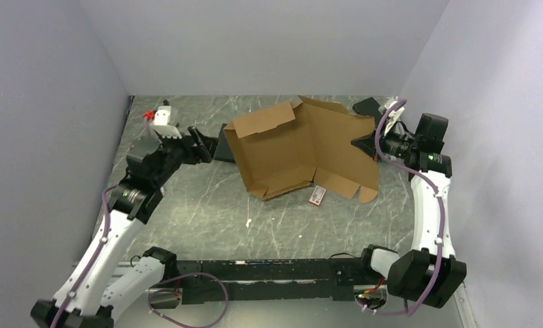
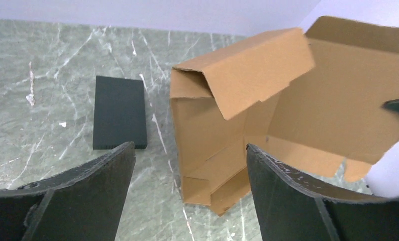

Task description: Fold the paper box

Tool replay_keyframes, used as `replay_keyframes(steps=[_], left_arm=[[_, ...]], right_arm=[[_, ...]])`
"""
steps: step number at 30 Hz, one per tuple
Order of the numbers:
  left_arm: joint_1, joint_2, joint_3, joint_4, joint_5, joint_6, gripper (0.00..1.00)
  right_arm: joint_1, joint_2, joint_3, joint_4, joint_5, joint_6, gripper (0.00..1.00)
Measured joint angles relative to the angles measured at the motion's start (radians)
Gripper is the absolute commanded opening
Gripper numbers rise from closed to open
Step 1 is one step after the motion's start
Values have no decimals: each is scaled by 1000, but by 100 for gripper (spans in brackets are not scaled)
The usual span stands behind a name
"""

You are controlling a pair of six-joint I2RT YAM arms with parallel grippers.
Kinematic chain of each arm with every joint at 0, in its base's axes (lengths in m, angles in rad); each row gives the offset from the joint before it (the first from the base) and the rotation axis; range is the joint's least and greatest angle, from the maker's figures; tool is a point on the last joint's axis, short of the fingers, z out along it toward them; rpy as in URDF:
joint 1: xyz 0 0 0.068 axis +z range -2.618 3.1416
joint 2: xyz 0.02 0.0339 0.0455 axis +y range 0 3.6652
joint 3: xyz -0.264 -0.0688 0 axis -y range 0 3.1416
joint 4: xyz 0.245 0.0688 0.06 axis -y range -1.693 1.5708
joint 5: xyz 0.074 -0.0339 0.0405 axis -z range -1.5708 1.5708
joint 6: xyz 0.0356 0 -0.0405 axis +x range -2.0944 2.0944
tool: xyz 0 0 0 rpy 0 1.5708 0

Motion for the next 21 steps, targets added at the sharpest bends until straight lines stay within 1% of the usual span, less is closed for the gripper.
replay_keyframes(steps=[3, 6, 9, 12, 15, 18, 21], left_arm=[[3, -85, -25, -7, -4, -23, 93], [5, -126, -49, -9, -1, -61, 94], [5, -90, -38, -18, 3, -98, 95], [5, -12, 6, -41, 3, -132, 96], [5, 46, 10, -34, 9, -180, 97], [7, 60, 3, -19, 17, -224, 99], [7, 87, 29, -11, 32, -251, 99]], right_arm=[[24, -46, -53, 32, 39, 22, 0], [44, -92, -89, 72, 79, 45, 0], [70, -127, -115, 114, 124, 73, 0], [100, -141, -128, 151, 159, 104, 0], [134, -147, -134, 178, 200, 129, 0], [160, -150, -138, 196, 225, 142, 0], [181, -154, -147, 209, 235, 147, 0]])
